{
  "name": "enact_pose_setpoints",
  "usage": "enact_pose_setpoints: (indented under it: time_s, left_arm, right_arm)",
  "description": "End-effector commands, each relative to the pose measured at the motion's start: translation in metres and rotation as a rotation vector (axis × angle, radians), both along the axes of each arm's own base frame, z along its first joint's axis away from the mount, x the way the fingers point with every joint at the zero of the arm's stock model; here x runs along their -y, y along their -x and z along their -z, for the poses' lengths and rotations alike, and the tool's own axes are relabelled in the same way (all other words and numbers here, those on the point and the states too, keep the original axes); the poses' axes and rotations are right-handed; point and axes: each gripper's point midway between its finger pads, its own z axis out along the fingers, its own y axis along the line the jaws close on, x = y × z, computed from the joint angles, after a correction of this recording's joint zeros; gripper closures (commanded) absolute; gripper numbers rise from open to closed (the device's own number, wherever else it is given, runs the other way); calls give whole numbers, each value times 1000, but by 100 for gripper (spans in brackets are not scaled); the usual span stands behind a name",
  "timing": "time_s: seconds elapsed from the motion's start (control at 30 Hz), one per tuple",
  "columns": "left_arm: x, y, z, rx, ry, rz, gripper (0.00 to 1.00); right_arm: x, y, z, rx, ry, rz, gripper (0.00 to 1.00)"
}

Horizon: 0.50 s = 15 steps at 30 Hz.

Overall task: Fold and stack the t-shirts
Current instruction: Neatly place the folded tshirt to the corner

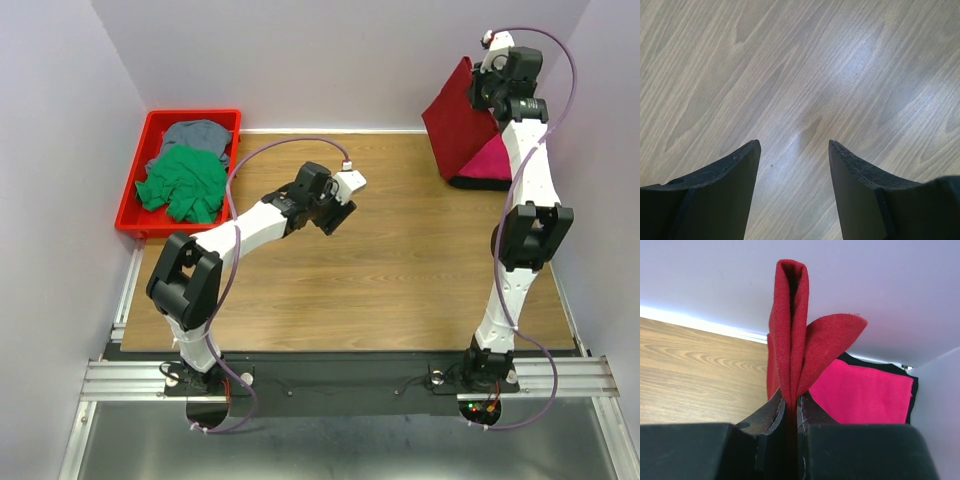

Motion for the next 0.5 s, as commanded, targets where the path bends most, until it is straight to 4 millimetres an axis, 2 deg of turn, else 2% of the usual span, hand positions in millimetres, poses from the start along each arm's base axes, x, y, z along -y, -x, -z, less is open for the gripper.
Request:
enact_pose_setpoints:
  time_s: [0.0, 0.23, 0.47]
  left_arm:
    - [13, -9, -19, 34, 37, 16, 32]
    - [17, -8, -14, 14, 29, 46, 32]
    - [20, -11, -12, 3, 25, 50, 32]
  right_arm:
    - [23, 8, -66, 164, 59, 35, 100]
    - [45, 0, -36, 114, 102, 52, 99]
    - [74, -8, -21, 99, 151, 72, 99]
